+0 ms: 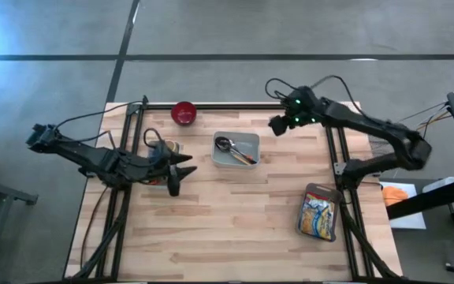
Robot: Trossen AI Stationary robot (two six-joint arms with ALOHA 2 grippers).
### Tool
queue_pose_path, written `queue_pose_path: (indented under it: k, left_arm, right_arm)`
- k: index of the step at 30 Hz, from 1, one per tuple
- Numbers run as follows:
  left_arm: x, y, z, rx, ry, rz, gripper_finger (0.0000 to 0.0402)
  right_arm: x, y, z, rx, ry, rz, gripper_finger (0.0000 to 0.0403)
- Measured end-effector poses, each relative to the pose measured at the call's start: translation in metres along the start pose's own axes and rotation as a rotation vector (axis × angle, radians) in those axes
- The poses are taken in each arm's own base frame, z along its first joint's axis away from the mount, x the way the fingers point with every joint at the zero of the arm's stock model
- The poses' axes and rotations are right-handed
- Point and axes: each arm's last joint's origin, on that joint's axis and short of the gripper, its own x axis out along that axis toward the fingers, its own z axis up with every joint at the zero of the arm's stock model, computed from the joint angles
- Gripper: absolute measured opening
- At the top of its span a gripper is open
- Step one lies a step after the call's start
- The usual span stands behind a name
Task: Pick & Place Food Item
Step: Put the brown seasoning bottle into the left gray bin
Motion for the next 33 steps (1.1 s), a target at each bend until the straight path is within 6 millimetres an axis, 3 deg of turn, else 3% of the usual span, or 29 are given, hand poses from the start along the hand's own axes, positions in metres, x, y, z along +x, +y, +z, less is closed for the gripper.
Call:
queue_pose_path:
  k: [6, 14, 21, 26, 33]
  left_arm:
    - [0.017, -0.013, 0.000, 0.050, -0.076, -0.028, 0.0221]
    - [0.040, -0.031, 0.001, 0.421, -0.212, -0.041, 0.0221]
    - [0.069, -0.040, -0.020, 0.468, -0.185, -0.008, 0.0221]
    - [0.077, -0.045, -0.004, 0.318, -0.258, 0.066, 0.0221]
    - [0.081, -0.046, 0.002, 0.141, -0.277, -0.023, 0.0221]
  right_arm:
    - [-0.025, 0.044, -0.023, -0.078, -0.305, 0.383, 0.0185]
    - [-0.028, 0.074, -0.058, -0.105, -0.586, 0.866, 0.0185]
    - [-0.010, 0.095, -0.067, -0.162, -0.619, 0.973, 0.0185]
    - [0.010, 0.117, -0.070, -0.330, -0.585, 0.979, 0.0185]
    - [0.026, 0.155, -0.072, -0.577, -0.624, 1.055, 0.0185]
